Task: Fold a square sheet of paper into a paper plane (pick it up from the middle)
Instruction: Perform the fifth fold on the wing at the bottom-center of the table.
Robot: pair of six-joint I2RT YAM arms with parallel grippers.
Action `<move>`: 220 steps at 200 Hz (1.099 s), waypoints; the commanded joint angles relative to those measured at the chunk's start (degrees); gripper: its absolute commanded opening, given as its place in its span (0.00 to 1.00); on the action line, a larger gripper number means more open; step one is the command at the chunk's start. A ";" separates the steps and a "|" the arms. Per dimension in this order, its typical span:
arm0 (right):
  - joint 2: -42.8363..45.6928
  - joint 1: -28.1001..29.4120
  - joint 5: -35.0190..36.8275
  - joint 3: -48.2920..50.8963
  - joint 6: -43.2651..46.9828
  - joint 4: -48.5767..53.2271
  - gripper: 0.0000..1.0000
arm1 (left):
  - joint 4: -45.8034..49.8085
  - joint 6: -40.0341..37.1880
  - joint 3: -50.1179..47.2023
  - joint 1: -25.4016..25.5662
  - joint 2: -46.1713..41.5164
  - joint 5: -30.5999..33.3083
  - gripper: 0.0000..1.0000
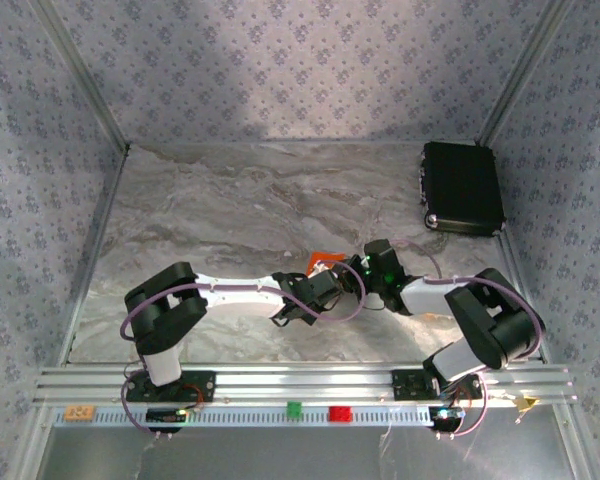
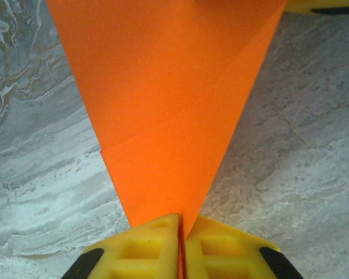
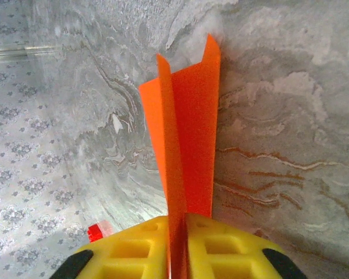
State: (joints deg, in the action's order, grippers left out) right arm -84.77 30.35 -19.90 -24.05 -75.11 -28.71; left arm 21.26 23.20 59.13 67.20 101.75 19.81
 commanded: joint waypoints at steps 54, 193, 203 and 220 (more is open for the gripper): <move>15.24 -3.89 5.21 0.93 8.19 20.21 0.33 | -3.74 3.60 -1.26 -0.94 -0.49 -4.86 0.04; 26.31 -2.57 11.95 5.48 12.97 25.08 0.33 | -17.93 10.60 -9.05 -8.86 -2.17 -25.85 0.00; 26.71 -1.61 13.31 5.55 14.05 24.79 0.33 | -19.67 10.95 -9.79 -9.46 -2.17 -28.05 0.00; 27.09 0.46 15.40 5.72 17.49 22.90 0.31 | -23.39 11.54 -11.51 -10.56 -2.01 -32.24 0.00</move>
State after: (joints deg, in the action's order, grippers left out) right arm -58.92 28.42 -9.21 -19.00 -63.24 -4.23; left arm 2.04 33.23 50.63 57.74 100.01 -4.27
